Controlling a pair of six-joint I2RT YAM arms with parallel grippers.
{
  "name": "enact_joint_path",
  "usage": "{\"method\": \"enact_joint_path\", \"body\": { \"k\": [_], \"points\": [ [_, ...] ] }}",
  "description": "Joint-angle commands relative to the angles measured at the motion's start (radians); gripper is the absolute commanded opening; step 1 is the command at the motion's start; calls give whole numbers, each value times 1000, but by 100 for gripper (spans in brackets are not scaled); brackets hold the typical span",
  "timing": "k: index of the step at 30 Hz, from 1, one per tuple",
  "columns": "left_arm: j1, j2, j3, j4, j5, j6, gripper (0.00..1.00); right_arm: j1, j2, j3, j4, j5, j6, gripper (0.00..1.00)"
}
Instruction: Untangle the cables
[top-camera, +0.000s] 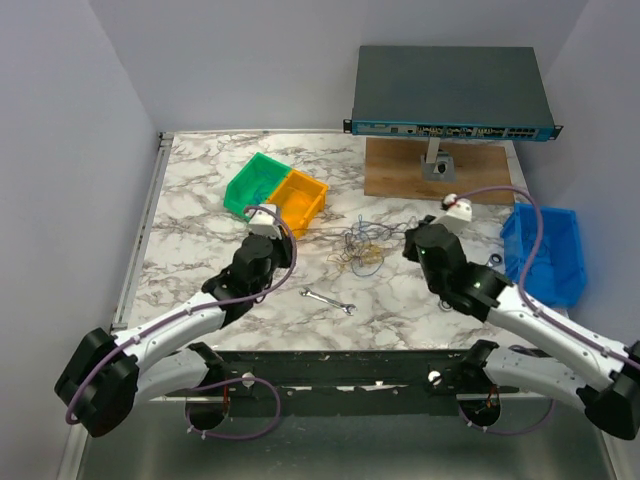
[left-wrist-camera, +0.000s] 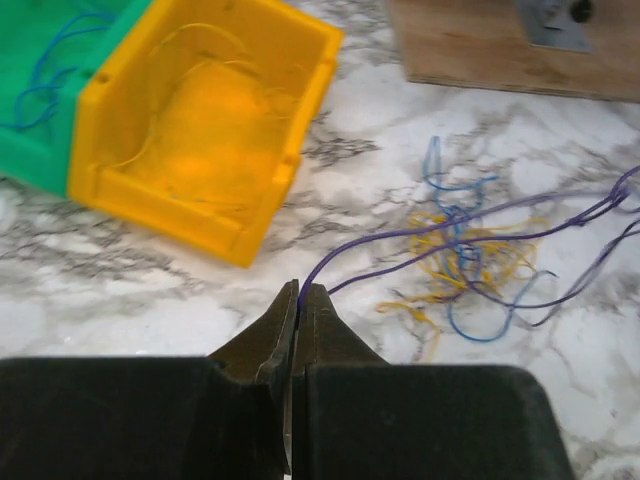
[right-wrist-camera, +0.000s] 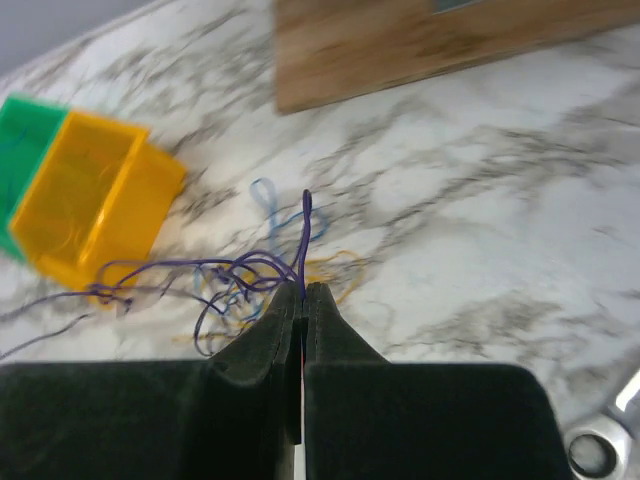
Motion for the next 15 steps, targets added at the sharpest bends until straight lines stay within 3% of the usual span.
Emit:
{"method": "enact_joint_path", "body": {
  "k": [1,7,11,14,15],
  "points": [
    [40,9,80,-245,-292,-126,0,3,-156,45,-435,497,303,1],
    [85,7,105,-386,-393,-260,0,3,-272,198,-767,778,441,1],
    [95,-8,106,-454,-470,-340,0,1,-266,332,-1072,880,650,1],
    [96,-23,109,-508,-526,-403,0,1,-282,382,-1081,891,625,1],
    [96,-27,111,-518,-536,-411,0,1,-291,382,-1022,883,547,1]
  ]
}}
